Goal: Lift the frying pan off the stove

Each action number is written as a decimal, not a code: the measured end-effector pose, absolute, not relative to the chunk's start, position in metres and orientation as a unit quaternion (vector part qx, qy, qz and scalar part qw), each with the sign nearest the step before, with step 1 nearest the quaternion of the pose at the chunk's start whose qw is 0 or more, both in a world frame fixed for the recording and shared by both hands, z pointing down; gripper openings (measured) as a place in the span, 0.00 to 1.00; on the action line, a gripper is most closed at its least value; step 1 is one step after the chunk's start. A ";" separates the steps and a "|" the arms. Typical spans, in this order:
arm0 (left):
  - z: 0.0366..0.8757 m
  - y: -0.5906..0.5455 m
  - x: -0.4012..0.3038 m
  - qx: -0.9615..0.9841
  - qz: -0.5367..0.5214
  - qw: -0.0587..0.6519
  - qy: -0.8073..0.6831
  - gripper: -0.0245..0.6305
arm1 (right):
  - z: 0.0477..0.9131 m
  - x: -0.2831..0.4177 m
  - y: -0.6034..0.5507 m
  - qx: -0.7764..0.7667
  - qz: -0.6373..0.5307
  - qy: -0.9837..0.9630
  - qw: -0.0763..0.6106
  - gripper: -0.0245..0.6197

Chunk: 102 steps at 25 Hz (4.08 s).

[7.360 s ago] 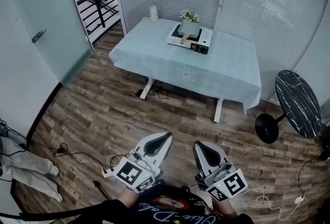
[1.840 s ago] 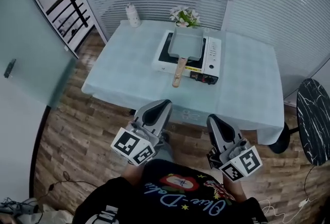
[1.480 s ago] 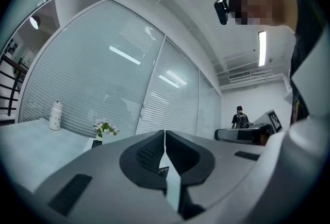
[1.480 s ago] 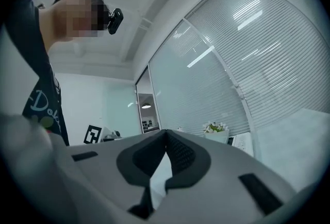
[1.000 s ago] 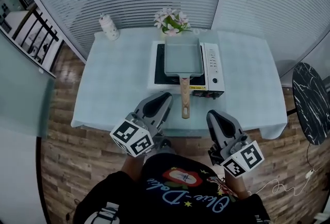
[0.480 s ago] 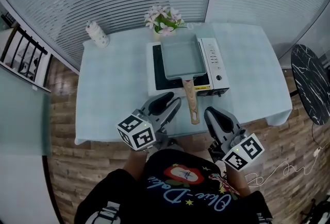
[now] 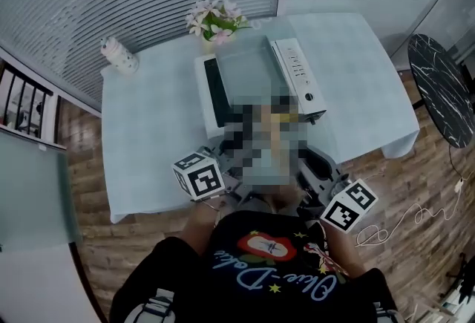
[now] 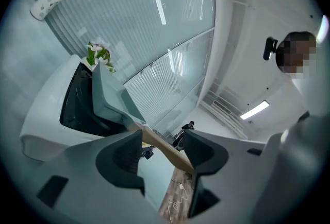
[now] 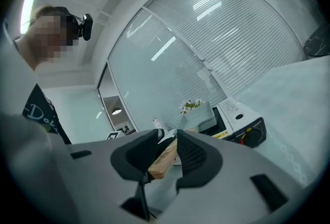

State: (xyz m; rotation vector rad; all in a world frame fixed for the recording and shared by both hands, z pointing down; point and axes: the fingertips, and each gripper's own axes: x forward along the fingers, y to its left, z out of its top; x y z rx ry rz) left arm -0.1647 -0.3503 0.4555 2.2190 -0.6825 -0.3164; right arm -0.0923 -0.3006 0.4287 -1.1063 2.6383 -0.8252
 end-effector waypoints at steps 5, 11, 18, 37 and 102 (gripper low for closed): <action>0.469 -0.357 -0.155 0.849 -0.126 0.436 -0.271 0.45 | 0.436 -0.099 -0.302 -0.358 -0.295 0.882 0.082 0.24; 0.480 -0.364 -0.149 0.815 -0.152 0.487 -0.275 0.49 | 0.448 -0.104 -0.311 -0.337 -0.330 0.878 0.082 0.30; 0.485 -0.367 -0.137 0.805 -0.164 0.515 -0.247 0.49 | 0.458 -0.112 -0.316 -0.321 -0.368 0.869 0.086 0.35; 0.476 -0.369 -0.111 0.783 -0.177 0.575 -0.163 0.33 | 0.469 -0.132 -0.318 -0.277 -0.449 0.844 0.095 0.31; 0.380 -0.337 -0.117 0.865 -0.086 0.463 -0.172 0.32 | 0.376 -0.138 -0.289 -0.239 -0.379 0.874 0.185 0.31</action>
